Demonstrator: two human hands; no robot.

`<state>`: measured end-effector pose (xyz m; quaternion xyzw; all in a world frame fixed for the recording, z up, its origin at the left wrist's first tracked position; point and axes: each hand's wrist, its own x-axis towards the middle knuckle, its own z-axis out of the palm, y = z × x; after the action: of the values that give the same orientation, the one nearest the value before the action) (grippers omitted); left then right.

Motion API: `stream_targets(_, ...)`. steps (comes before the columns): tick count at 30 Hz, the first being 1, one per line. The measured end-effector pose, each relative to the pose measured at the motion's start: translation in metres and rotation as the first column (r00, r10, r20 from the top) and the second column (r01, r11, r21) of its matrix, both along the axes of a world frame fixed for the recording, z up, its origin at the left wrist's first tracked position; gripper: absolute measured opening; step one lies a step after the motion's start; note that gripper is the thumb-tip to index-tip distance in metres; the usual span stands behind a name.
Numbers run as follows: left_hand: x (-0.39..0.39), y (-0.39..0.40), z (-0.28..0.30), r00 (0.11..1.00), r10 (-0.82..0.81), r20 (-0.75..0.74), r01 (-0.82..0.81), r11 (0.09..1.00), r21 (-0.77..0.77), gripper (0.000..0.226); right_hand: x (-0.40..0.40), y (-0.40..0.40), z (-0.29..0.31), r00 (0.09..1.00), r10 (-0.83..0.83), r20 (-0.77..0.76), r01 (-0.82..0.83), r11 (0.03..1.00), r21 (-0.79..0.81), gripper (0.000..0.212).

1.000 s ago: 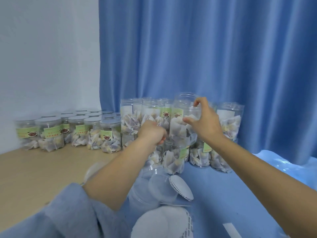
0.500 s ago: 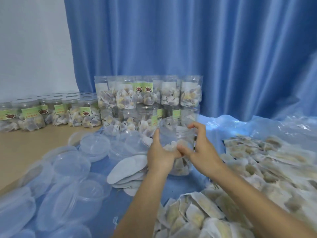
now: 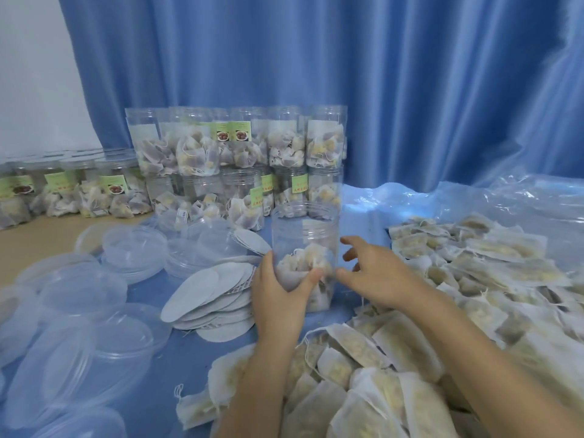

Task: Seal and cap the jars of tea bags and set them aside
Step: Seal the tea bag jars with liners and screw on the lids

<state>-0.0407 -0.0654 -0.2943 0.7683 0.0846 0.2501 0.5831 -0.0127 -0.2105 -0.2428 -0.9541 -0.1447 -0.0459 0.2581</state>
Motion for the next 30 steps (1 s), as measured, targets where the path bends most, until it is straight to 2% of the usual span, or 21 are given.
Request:
stream_targets(1,0.0,-0.001,-0.003,1.0,0.014,-0.012,-0.014,1.0,-0.009,0.088,-0.002,-0.003,0.005,0.999,-0.041,0.012,0.042,0.982,-0.186,0.055)
stream_targets(3,0.001,-0.002,-0.007,0.999,0.017,-0.033,-0.018,0.999,-0.029,0.087,-0.007,-0.005,0.01,0.993,-0.106,0.051,0.117,0.868,-0.483,0.04)
stream_targets(5,0.002,-0.003,-0.009,0.999,0.011,-0.05,-0.011,1.0,0.004,0.088,-0.014,-0.004,0.012,0.985,-0.17,0.017,0.143,0.769,-0.623,0.031)
stream_targets(9,0.004,-0.001,-0.013,0.998,0.003,-0.06,-0.003,1.0,0.011,0.093,-0.019,-0.002,0.012,0.975,-0.22,-0.019,0.142,0.69,-0.71,0.023)
stream_targets(11,0.004,0.001,-0.013,0.998,-0.016,-0.06,0.015,1.0,-0.027,0.095,-0.019,-0.001,0.013,0.981,-0.184,0.058,0.171,0.696,-0.698,0.026)
stream_targets(12,0.004,0.001,-0.013,0.998,-0.021,-0.058,0.019,0.999,-0.037,0.095,-0.018,0.0,0.013,0.983,-0.155,0.096,0.179,0.729,-0.661,0.029)
stream_targets(13,0.004,0.002,-0.013,0.998,-0.022,-0.056,0.019,0.999,-0.044,0.095,-0.018,0.001,0.014,0.984,-0.128,0.125,0.178,0.786,-0.592,0.031)
stream_targets(15,0.003,0.002,-0.013,0.999,-0.019,-0.051,0.016,0.998,-0.057,0.095,-0.018,0.002,0.017,0.985,-0.064,0.16,0.116,0.933,-0.341,0.027)
stream_targets(16,0.004,0.003,-0.013,0.998,-0.022,-0.052,0.019,0.998,-0.059,0.093,-0.017,0.003,0.019,0.985,-0.017,0.169,0.043,0.987,-0.154,0.021)
stream_targets(17,0.004,0.003,-0.012,0.998,-0.03,-0.054,0.027,0.998,-0.057,0.092,-0.017,0.004,0.021,0.985,0.028,0.173,-0.044,0.995,0.088,0.014)
stream_targets(18,0.004,0.004,-0.012,0.998,-0.039,-0.058,0.035,0.998,-0.057,0.091,-0.02,0.007,0.024,0.982,0.07,0.176,-0.131,0.923,0.363,0.012)
stream_targets(19,0.005,0.004,-0.012,0.997,-0.044,-0.062,0.04,0.997,-0.063,0.091,-0.022,0.009,0.026,0.974,0.087,0.21,-0.198,0.78,0.593,0.014)
stream_targets(20,0.004,0.004,-0.011,0.997,-0.041,-0.063,0.036,0.997,-0.074,0.091,-0.021,0.011,0.028,0.961,0.06,0.271,-0.247,0.63,0.736,0.015)
stream_targets(21,0.004,0.003,-0.01,0.998,-0.028,-0.063,0.023,0.996,-0.084,0.09,-0.02,0.014,0.031,0.941,-0.005,0.34,-0.287,0.526,0.801,0.014)
stream_targets(22,0.003,0.003,-0.009,0.998,-0.008,-0.065,0.003,0.996,-0.085,0.09,-0.017,0.017,0.034,0.91,-0.092,0.403,-0.314,0.48,0.819,0.012)
stream_targets(24,0.004,0.003,-0.008,0.996,0.022,-0.084,-0.027,0.998,-0.064,0.091,-0.007,0.024,0.044,0.847,-0.247,0.47,-0.279,0.546,0.79,0.009)
stream_targets(25,0.004,0.003,-0.008,0.995,0.027,-0.094,-0.032,0.998,-0.051,0.092,0.0,0.026,0.049,0.836,-0.262,0.483,-0.224,0.639,0.735,0.006)
stream_targets(27,0.005,0.003,-0.009,0.993,0.046,-0.104,-0.046,0.999,0.005,0.092,0.014,0.034,0.053,0.883,-0.167,0.439,-0.054,0.893,0.447,0.011)
stream_targets(28,0.005,0.003,-0.009,0.992,0.062,-0.107,-0.058,0.998,0.036,0.091,0.018,0.039,0.051,0.901,-0.117,0.418,0.004,0.966,0.26,0.019)
stream_targets(29,0.004,0.003,-0.01,0.992,0.072,-0.104,-0.066,0.996,0.055,0.089,0.02,0.045,0.049,0.89,-0.081,0.45,0.018,0.99,0.142,0.023)
stream_targets(30,0.004,0.003,-0.009,0.993,0.076,-0.09,-0.07,0.995,0.063,0.085,0.019,0.052,0.047,0.847,-0.056,0.529,0.005,0.995,0.097,0.023)
